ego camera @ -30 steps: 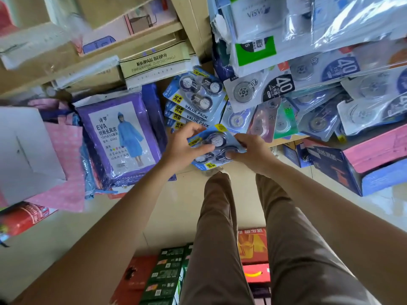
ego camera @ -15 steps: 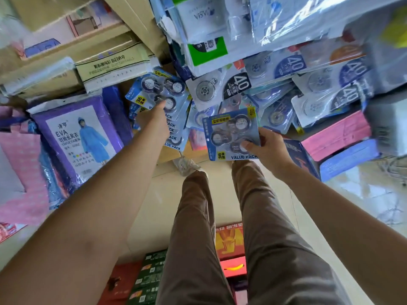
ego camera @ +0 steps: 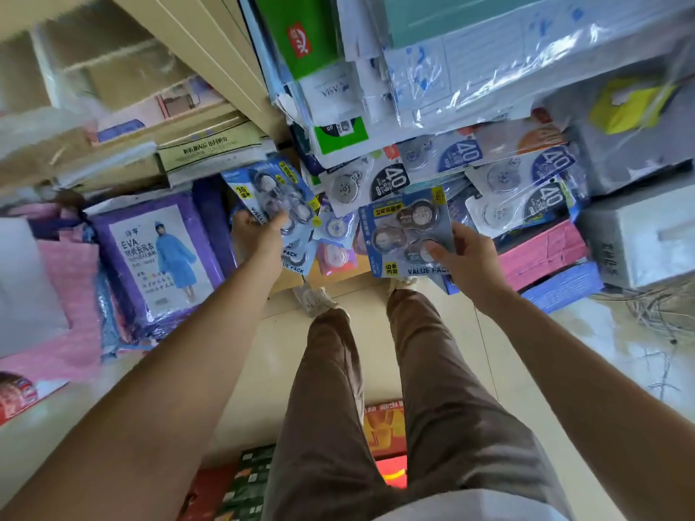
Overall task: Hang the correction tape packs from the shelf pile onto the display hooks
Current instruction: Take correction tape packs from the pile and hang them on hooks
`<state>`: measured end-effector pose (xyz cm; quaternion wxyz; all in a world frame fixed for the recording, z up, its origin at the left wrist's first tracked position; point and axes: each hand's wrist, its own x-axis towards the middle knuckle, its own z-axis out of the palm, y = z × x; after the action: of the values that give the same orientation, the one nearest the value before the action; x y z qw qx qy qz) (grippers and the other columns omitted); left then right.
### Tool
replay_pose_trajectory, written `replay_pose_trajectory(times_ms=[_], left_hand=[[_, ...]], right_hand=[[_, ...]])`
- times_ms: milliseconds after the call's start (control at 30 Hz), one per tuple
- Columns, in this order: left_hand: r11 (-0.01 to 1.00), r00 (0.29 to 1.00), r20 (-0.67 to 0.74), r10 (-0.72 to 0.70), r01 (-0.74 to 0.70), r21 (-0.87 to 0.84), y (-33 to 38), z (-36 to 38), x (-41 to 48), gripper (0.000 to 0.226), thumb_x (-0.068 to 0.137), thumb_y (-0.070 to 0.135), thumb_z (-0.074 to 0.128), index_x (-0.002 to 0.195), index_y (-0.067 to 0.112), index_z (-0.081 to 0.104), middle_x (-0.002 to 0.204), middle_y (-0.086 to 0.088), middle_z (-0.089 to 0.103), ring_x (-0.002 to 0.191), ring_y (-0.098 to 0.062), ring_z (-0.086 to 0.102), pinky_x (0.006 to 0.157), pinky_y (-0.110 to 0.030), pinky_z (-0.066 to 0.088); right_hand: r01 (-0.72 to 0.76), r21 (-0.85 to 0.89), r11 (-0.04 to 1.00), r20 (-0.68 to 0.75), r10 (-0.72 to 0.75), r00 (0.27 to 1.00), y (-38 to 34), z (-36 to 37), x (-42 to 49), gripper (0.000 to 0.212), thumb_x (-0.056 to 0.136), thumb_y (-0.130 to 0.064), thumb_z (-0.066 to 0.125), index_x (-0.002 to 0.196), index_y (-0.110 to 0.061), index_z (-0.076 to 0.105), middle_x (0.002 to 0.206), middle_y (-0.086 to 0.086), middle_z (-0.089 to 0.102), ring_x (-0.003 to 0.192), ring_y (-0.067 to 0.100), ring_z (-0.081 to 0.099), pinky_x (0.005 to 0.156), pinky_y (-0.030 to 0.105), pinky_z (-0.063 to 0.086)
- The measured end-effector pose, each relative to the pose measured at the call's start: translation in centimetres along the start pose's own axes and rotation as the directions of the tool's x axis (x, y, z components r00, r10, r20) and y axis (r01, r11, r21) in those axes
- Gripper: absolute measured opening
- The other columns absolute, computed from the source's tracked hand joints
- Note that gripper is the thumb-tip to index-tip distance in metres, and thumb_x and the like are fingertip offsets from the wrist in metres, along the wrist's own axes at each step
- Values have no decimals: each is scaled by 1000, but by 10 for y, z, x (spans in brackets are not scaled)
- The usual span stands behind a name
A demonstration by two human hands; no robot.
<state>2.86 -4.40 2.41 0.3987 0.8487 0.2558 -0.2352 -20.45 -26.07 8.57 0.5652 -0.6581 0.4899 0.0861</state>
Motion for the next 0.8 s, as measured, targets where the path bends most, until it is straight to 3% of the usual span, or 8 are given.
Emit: replay_pose_trajectory(times_ms=[67,167,267,333,367,567,667,800], left_hand=[[995,995,13,96,-96,36,6,-20,-23,44,77,21,85,114,10,63,91,6,62,86,-21,62,65,-24,46],[970,976,77,204,-213,121,16,-50,-56,40,79,17,84,114,11,66,98,0,67,88,-21,65,70,-25,47],[931,944,135,301,-322,175,29,-81,-83,38,76,27,83,110,23,68,96,2,73,90,-24,70,78,-36,56],[882,908,167,384,-414,224,44,-98,-107,37,74,33,80,108,29,68,97,3,75,91,-22,71,82,-40,57],[851,889,180,420,-455,262,52,-106,-118,37,74,35,79,109,31,67,97,5,75,90,-20,71,81,-40,57],[658,754,278,595,-656,370,117,-152,-174,41,79,52,69,117,42,59,86,6,75,76,-19,72,68,-40,58],[552,637,227,737,-761,341,164,-176,-208,42,77,52,64,116,38,62,92,4,77,82,-23,73,70,-40,58],[473,503,63,862,-843,257,221,-210,-255,43,75,54,65,113,36,64,93,6,77,88,-23,73,76,-42,57]], right_hand=[[14,17,1000,9,-14,1000,-15,-4,-6,18,87,-20,73,87,-5,64,65,5,61,55,5,48,53,18,39],[61,7,998,28,-62,998,-38,-12,-19,13,89,-16,72,79,-16,63,58,-11,59,47,-3,48,47,11,35],[115,-24,993,51,-114,992,-61,-26,-37,9,88,-17,72,85,-20,64,75,-2,69,61,-1,62,54,18,47],[127,-54,990,48,-124,991,-75,-37,-49,10,85,-22,73,90,-20,65,83,4,72,73,18,69,60,34,53],[144,-70,987,43,-141,989,-84,-44,-55,12,84,-23,74,91,-20,65,82,4,72,72,22,68,58,36,53],[322,-182,929,3,-326,945,-152,-92,-85,11,82,-20,76,85,-22,65,69,-8,63,61,5,56,54,20,39],[410,-162,898,-52,-423,905,-194,-119,-103,11,82,-21,77,86,-24,67,73,-6,67,65,8,62,59,31,49],[567,-96,818,-77,-574,815,-260,-158,-134,11,85,-10,75,92,-17,69,75,-9,67,62,-13,58,55,9,42]])
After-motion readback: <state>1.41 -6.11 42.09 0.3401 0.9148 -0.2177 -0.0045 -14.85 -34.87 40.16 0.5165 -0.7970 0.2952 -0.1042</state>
